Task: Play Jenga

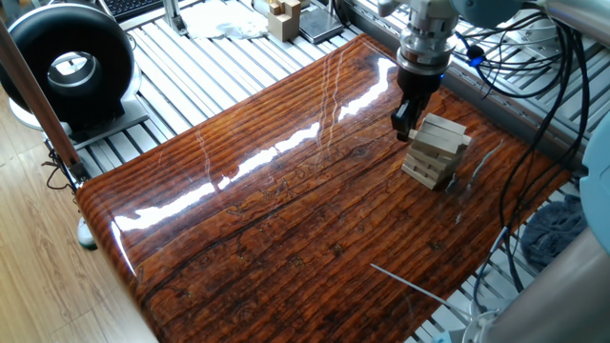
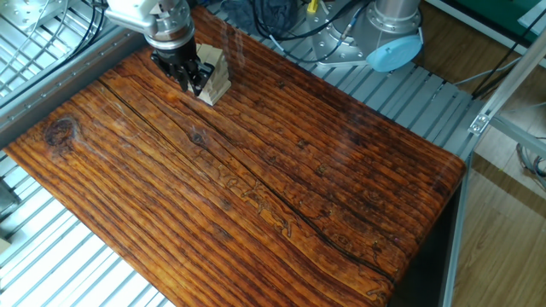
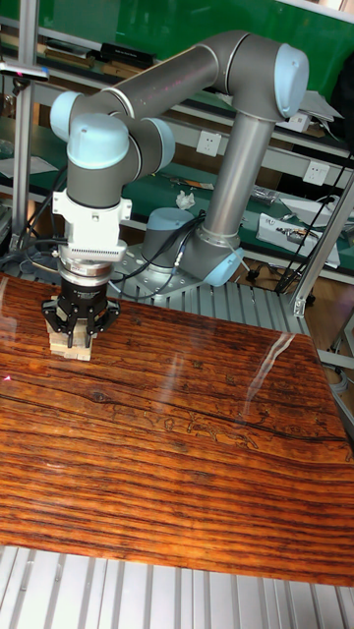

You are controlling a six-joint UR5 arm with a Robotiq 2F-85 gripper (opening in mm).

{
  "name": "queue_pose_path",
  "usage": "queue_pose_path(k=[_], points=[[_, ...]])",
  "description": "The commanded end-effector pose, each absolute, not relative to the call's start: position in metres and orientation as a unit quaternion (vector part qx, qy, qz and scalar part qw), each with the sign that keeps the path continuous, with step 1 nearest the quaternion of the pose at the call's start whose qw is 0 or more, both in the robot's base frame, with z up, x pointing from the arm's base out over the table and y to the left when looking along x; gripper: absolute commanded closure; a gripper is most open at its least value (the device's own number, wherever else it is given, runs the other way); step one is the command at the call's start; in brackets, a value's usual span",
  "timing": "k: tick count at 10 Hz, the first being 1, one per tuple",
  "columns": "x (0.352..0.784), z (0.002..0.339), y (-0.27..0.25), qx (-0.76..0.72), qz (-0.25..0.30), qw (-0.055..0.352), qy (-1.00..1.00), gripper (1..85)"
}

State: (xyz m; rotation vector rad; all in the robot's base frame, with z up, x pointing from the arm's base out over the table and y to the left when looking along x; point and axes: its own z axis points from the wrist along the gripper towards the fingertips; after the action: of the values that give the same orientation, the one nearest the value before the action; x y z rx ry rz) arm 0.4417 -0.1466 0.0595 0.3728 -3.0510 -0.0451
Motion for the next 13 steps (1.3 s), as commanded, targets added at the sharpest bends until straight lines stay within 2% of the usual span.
queue_pose_path(k=[1, 13], points=[[0.4457, 0.0597, -0.1461, 0.12, -0.016, 0.028, -0.992, 64.7], [0.4526, 0.0616, -0.1453, 0.116, -0.011, 0.026, -0.993, 66.3]])
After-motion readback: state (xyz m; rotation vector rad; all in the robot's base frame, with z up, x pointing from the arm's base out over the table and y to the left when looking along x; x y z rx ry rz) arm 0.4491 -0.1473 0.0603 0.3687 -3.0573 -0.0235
